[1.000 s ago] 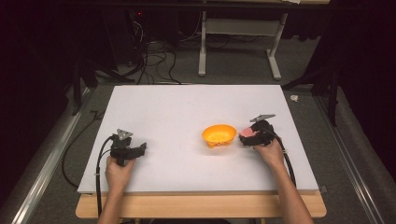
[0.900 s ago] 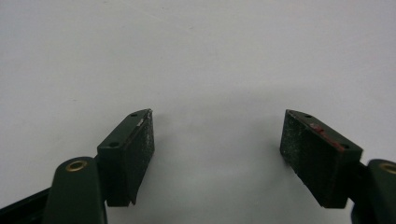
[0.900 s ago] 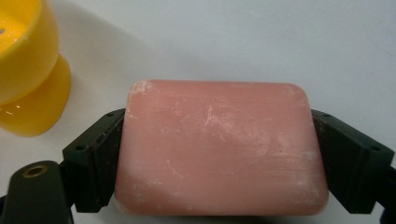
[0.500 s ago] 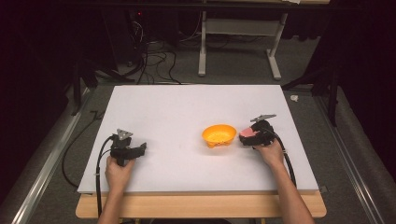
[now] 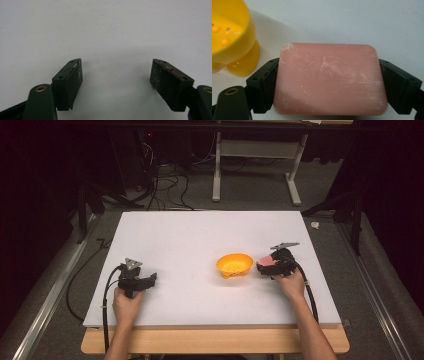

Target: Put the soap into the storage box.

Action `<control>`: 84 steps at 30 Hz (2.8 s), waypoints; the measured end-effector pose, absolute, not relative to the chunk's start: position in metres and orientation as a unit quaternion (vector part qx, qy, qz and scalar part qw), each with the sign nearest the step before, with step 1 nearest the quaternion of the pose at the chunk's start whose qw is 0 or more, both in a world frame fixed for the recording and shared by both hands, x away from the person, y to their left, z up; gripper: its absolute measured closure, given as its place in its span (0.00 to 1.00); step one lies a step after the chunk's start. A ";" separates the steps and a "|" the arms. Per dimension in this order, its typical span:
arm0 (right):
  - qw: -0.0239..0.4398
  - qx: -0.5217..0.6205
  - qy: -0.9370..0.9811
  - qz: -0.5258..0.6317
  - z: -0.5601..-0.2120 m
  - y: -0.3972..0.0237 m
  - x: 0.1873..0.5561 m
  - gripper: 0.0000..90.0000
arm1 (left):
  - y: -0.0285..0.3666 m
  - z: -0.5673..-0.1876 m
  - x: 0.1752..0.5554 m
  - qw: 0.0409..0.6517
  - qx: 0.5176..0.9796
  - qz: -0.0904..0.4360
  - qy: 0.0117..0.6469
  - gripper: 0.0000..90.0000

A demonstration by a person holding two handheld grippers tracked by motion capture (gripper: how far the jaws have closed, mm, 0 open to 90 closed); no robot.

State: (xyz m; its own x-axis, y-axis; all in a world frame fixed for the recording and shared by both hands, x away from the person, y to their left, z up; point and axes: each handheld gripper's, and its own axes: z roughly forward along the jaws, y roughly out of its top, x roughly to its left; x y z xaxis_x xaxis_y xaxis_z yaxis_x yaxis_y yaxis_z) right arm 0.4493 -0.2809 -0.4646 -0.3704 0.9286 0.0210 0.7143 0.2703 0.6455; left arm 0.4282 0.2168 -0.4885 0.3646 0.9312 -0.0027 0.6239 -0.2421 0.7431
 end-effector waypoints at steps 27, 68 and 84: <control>0.189 0.528 0.754 0.342 -0.428 -0.284 0.420 0.15 | 0.217 -0.488 0.428 0.336 0.755 0.228 0.515 0.29; 0.180 0.493 0.760 0.383 -0.398 -0.261 0.384 0.15 | 0.217 -0.488 0.428 0.336 0.755 0.228 0.515 0.29; 0.167 0.477 0.771 0.388 -0.394 -0.244 0.384 0.15 | 0.217 -0.488 0.428 0.336 0.755 0.228 0.515 0.29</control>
